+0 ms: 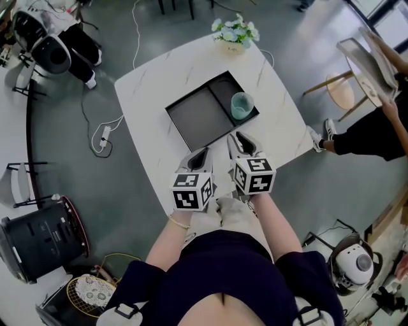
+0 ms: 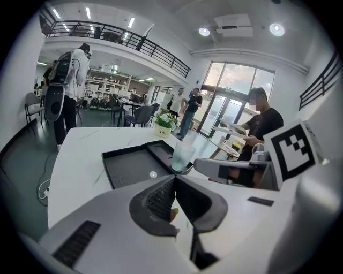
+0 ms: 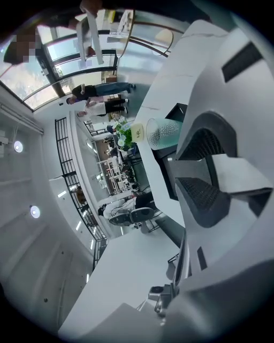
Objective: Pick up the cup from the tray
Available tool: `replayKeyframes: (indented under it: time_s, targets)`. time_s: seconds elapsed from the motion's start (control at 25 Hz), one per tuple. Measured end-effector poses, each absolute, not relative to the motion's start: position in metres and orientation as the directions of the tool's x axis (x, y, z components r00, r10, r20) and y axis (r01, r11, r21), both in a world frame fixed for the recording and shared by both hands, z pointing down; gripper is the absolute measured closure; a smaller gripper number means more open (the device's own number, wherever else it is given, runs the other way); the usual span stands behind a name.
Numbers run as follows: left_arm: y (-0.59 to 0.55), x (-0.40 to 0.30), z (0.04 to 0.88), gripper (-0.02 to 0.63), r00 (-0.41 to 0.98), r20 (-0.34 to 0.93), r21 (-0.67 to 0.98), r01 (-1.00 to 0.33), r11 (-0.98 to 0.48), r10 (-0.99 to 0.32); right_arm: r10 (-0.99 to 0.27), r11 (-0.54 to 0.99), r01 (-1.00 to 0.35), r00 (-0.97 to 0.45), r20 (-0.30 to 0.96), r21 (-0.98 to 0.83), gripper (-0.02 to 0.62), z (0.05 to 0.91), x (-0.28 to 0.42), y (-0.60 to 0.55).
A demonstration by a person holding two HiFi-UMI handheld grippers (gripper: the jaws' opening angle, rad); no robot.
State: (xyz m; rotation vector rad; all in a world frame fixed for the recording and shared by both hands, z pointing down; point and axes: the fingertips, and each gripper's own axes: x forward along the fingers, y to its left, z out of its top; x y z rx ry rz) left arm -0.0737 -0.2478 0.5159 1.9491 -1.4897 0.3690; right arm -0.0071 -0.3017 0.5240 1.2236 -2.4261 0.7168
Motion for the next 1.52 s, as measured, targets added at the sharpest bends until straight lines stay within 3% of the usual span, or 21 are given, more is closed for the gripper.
replayKeyframes:
  time_s: [0.24, 0.52, 1.52]
  targets:
    - [-0.259, -0.071, 0.524, 0.597, 0.327, 0.589, 0.336, -0.931, -0.144, -0.739, -0.684, 0.460, -0.865, -0.489, 0.541, -0.201, 0.346, 0.545, 0.003, -0.344]
    - [-0.263, -0.069, 0.536, 0.597, 0.334, 0.606, 0.354, -0.926, -0.131, -0.722, -0.716, 0.406, -0.903, -0.410, 0.566, -0.140, 0.235, 0.567, 0.011, -0.385]
    - [-0.256, -0.068, 0.565, 0.597, 0.348, 0.660, 0.347, -0.927, -0.141, -0.666, -0.715, 0.405, -0.909, -0.383, 0.585, -0.100, 0.222, 0.606, 0.007, -0.436]
